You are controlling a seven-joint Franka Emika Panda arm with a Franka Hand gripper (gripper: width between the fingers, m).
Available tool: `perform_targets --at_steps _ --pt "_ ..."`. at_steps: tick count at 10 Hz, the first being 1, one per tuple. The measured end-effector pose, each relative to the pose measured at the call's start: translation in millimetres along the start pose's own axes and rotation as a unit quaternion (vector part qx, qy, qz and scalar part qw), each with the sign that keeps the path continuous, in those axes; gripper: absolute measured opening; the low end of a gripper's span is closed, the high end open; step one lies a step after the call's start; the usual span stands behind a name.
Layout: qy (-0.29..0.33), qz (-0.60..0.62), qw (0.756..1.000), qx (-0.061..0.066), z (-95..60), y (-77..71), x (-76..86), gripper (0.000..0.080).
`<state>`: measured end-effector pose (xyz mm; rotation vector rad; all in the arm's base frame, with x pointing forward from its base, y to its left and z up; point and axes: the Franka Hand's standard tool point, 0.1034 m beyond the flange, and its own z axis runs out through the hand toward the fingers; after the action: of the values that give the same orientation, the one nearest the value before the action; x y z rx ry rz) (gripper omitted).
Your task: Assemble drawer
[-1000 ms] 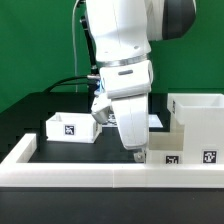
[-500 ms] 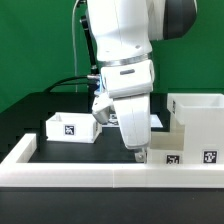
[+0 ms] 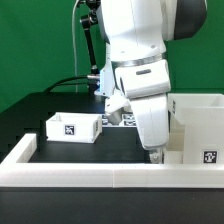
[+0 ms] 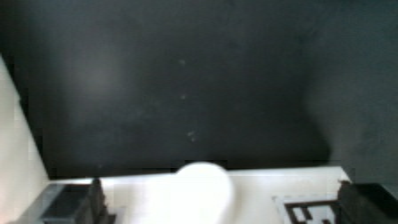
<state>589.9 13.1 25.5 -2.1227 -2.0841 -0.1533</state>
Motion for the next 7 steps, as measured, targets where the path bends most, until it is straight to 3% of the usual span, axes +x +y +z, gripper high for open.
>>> perform_targets --at_steps 2,5,7 --pt "0.001 -0.001 1.000 0.000 0.3 0.0 2.2 0.0649" --pt "0.006 -0.015 1.000 -0.001 -2.1 4.3 24.5 0.0649" --pt "0.000 -0.020 1.000 0.002 -3.3 4.8 23.2 0.0649"
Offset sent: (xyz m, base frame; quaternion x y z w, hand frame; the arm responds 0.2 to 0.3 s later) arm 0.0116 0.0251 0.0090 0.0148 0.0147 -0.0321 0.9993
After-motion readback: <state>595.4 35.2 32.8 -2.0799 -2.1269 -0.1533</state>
